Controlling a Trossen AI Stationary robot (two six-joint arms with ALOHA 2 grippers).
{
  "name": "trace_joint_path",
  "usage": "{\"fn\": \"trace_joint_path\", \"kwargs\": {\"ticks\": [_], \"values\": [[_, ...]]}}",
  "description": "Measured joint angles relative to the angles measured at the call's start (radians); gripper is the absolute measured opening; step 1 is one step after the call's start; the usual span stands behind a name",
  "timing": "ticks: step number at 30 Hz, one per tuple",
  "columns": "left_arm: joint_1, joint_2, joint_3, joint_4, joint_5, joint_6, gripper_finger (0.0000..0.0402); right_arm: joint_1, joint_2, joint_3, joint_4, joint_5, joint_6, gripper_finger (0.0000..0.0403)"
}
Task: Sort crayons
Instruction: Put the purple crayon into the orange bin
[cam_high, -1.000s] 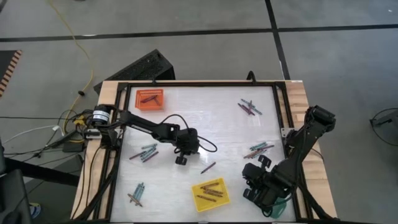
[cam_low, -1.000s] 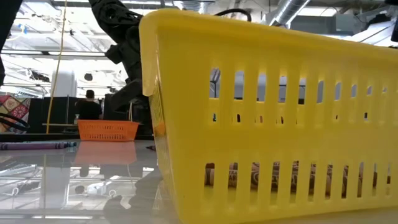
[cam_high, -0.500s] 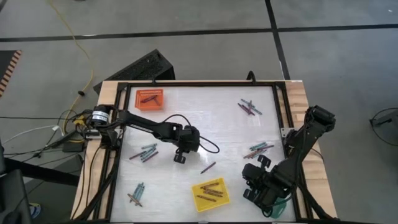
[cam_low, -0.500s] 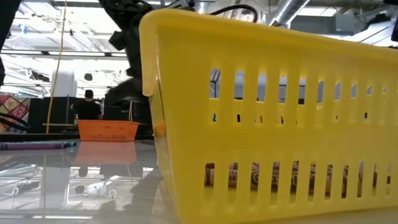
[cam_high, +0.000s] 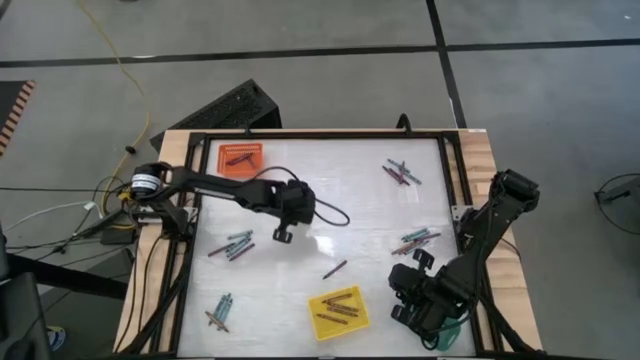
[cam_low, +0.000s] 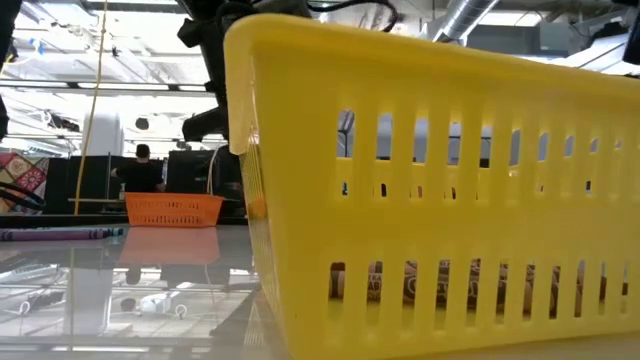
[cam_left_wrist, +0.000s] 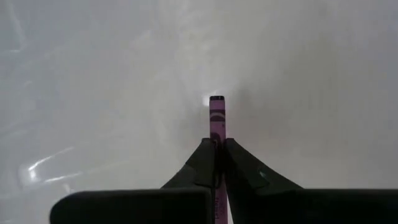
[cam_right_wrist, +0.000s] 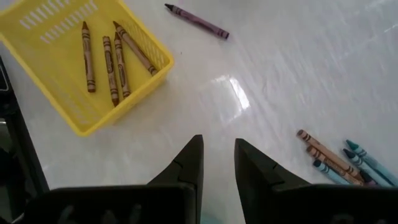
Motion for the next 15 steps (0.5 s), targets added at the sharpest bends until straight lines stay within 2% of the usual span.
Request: {"fn": "trace_joint_path", "kwargs": {"ticks": [7, 15], "values": [[0.126, -0.119, -0.034, -0.02, -0.007, 0.078, 0.0, 0.0, 0.0, 0.0, 0.01, 0.005, -0.021, 0.0084], [0.308, -0.236, -0.035, -0.099, 0.028, 0.134, 0.0, 0.002, 0.0, 0.0, 0.012, 0.016, -0.027, 0.0084]]}}
